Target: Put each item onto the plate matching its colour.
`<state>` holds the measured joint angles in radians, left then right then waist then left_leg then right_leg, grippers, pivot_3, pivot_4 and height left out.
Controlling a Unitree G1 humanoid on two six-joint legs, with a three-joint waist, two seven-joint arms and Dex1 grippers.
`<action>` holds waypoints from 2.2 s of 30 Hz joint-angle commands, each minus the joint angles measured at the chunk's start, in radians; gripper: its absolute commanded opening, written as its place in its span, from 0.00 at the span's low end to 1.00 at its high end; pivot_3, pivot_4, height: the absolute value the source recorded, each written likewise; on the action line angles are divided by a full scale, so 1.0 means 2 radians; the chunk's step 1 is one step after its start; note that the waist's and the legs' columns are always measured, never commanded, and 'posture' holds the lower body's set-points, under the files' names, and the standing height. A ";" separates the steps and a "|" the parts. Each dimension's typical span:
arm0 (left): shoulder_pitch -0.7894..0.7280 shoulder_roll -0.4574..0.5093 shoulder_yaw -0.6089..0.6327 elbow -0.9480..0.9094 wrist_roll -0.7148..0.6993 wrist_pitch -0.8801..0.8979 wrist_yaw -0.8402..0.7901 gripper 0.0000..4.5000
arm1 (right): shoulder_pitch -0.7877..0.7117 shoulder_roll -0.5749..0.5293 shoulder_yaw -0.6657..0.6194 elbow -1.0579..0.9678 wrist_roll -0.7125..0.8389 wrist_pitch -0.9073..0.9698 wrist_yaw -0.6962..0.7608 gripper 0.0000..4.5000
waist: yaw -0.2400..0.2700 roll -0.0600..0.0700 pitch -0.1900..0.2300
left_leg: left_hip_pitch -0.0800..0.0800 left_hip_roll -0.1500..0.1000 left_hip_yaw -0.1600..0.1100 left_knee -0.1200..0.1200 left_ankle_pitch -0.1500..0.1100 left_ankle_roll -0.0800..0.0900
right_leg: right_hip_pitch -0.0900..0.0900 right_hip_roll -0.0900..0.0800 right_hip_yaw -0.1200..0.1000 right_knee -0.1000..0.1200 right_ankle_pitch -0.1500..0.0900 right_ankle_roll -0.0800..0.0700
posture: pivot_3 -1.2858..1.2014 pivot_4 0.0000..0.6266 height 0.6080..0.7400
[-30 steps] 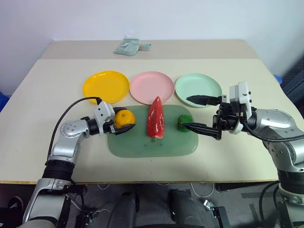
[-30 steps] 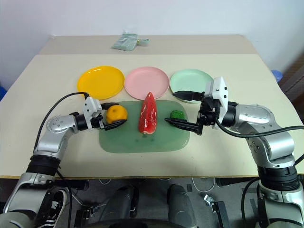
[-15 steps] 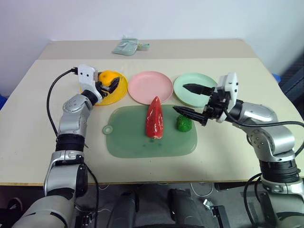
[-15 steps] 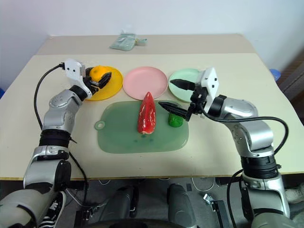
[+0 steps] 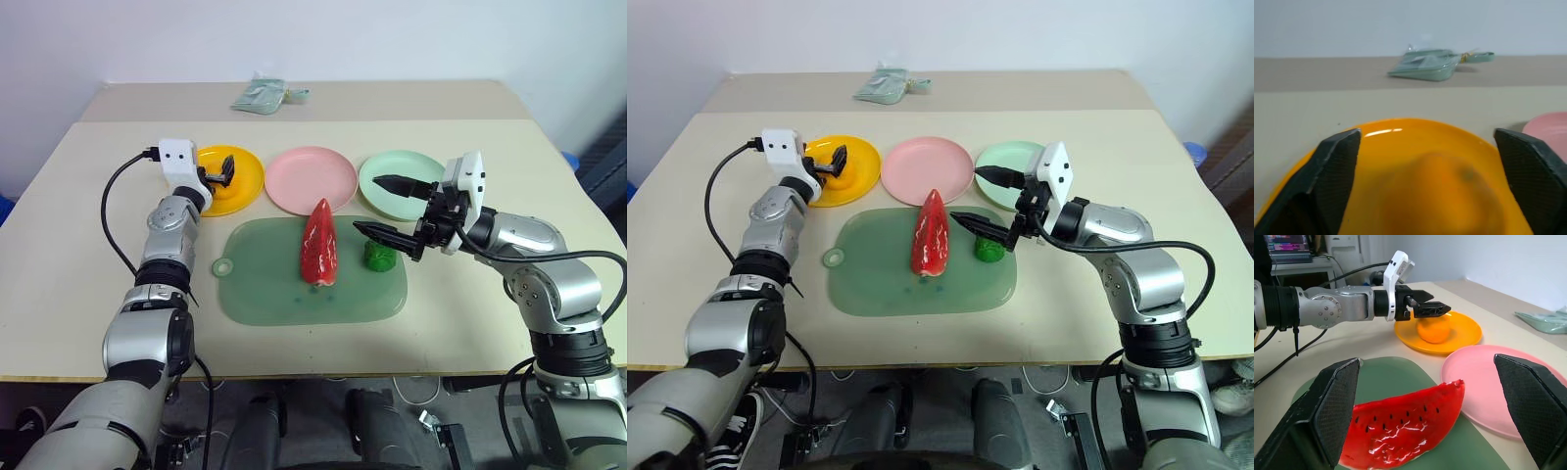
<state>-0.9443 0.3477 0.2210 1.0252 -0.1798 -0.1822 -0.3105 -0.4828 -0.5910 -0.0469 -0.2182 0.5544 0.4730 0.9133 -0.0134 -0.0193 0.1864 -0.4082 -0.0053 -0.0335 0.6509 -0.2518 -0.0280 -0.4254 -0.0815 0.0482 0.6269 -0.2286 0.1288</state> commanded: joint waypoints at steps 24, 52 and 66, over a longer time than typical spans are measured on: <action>0.177 0.117 -0.007 -0.575 -0.254 0.493 -0.187 0.99 | -0.018 -0.008 -0.006 0.005 0.004 0.006 0.009 1.00 | -0.001 0.000 0.000 | 0.000 0.000 0.000 0.000 0.000 0.000 | 0.000 0.000 0.000 0.000 0.000 0.000 | 0.52 0.24 1.00; 0.259 0.168 0.022 -0.593 -0.304 0.412 -0.345 0.99 | -0.054 0.046 -0.009 -0.036 -0.011 0.093 -0.165 1.00 | 0.001 0.000 0.000 | 0.000 0.000 0.000 0.000 0.000 0.000 | 0.000 0.000 0.000 -0.001 0.000 -0.001 | 0.52 0.24 1.00; 0.276 0.195 0.015 -0.565 -0.280 0.375 -0.400 0.99 | -0.123 0.146 -0.048 -0.114 0.081 0.335 -0.343 1.00 | 0.000 0.000 0.000 | 0.000 0.001 0.000 -0.001 0.000 0.000 | -0.001 0.000 0.000 0.000 -0.001 -0.001 | 0.52 0.24 1.00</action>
<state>-0.3849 0.7197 0.2391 -0.1018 -0.7502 0.5974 -1.0912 -0.7179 -0.3027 -0.1117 -0.4010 0.6799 1.0906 0.2514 -0.0125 -0.0186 0.1862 -0.4084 -0.0041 -0.0340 0.6482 -0.2517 -0.0281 -0.4274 -0.0814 0.0482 0.6272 -0.2296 0.1268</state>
